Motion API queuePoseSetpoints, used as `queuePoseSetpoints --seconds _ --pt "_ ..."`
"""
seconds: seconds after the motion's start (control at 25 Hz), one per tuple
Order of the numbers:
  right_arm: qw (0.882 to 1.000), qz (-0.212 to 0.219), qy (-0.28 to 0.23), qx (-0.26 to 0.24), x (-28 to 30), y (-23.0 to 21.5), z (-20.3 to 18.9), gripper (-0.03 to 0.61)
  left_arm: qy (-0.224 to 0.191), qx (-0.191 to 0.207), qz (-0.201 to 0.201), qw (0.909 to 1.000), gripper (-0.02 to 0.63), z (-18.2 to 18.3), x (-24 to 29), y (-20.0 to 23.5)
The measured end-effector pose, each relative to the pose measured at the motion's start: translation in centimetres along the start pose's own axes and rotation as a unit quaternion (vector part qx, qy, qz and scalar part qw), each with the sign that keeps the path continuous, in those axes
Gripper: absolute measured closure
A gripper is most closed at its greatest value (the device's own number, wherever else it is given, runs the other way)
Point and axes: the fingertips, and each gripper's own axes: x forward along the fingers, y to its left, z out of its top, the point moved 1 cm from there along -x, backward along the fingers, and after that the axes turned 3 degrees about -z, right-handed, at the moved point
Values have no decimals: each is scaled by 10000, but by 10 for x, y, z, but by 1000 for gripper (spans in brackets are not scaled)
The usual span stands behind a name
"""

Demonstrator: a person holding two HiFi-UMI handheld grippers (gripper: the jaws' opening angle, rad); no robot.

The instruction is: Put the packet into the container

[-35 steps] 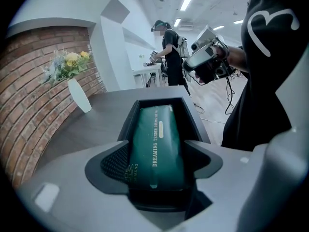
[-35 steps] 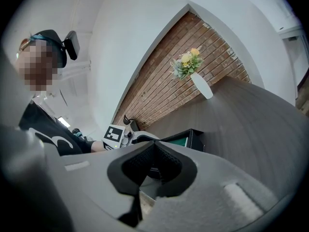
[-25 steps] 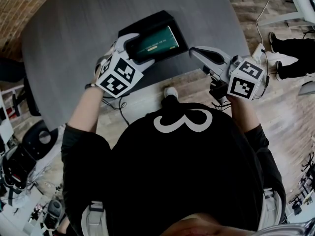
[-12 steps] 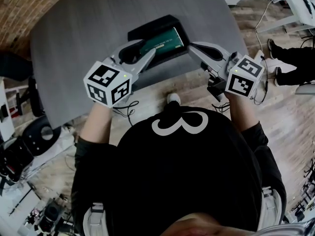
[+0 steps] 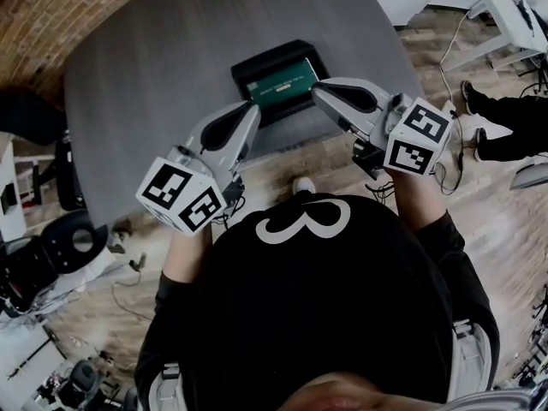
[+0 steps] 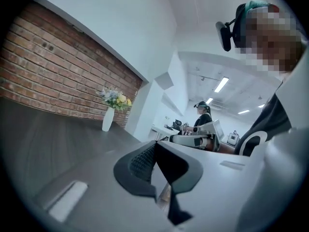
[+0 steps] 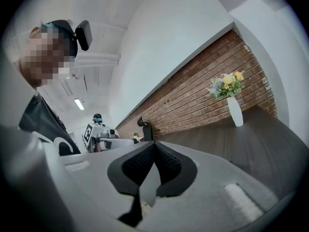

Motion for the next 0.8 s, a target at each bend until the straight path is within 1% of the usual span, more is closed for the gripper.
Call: queuePoseSetpoints --seconds 0.16,0.24,0.48,0.64,0.8 --pt "9998 107 115 86 2 10 -15 577 -49 -72 139 9999 601 -10 -7 -4" --pt "9998 126 122 103 3 15 -19 577 -32 -33 174 9998 601 -13 -9 -7" --pt "9998 185 97 -19 -4 19 -16 577 -13 265 141 9995 601 -11 -2 -22" --pt "9998 192 62 -20 -10 20 -13 577 -70 339 154 9993 601 -11 1 -28" --pt "9998 194 72 -20 -12 22 -10 578 -100 324 194 9992 601 -12 0 -29"
